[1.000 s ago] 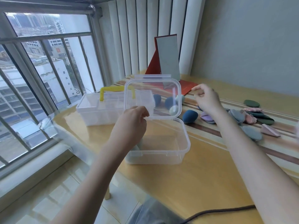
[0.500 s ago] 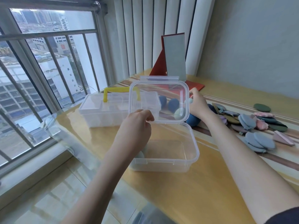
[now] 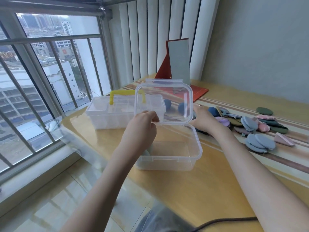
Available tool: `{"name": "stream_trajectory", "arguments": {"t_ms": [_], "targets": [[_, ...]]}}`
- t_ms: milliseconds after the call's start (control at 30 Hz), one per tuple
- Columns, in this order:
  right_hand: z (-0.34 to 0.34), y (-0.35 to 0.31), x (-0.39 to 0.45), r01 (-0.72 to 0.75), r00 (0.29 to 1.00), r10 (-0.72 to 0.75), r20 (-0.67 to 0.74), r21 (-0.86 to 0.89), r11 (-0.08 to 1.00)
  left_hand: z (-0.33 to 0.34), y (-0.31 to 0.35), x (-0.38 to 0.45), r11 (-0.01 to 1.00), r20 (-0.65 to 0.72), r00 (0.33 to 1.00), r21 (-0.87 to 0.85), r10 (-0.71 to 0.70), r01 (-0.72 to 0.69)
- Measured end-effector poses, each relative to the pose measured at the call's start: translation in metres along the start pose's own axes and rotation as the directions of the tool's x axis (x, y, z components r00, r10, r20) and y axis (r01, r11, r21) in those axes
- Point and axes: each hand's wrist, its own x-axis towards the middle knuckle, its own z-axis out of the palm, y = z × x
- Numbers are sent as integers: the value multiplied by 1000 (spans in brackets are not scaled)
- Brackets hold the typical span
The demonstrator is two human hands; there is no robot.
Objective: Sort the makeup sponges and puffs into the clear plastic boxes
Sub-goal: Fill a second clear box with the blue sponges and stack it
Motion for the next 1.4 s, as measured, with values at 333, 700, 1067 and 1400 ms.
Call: {"name": "stream_trajectory", "arguments": {"t_ms": [333,700,1067,1400], "targets": [[-26,1,13,-523,829,557,-36,299,798,2,0,1,1000,7,1000,10,-4,4],[-31,-8,19,-584,807,590,14,165,795,1,0,1,1000,11,1000,12,-4,3],[0,9,-10,-57,945,170,-280,371,927,1,2,0,1000,13,1000,28,9,-10],[-22,-14,-18,330,751,107,-651,511,794,2,0,-1,998,5,999,37,48,-48]]}}
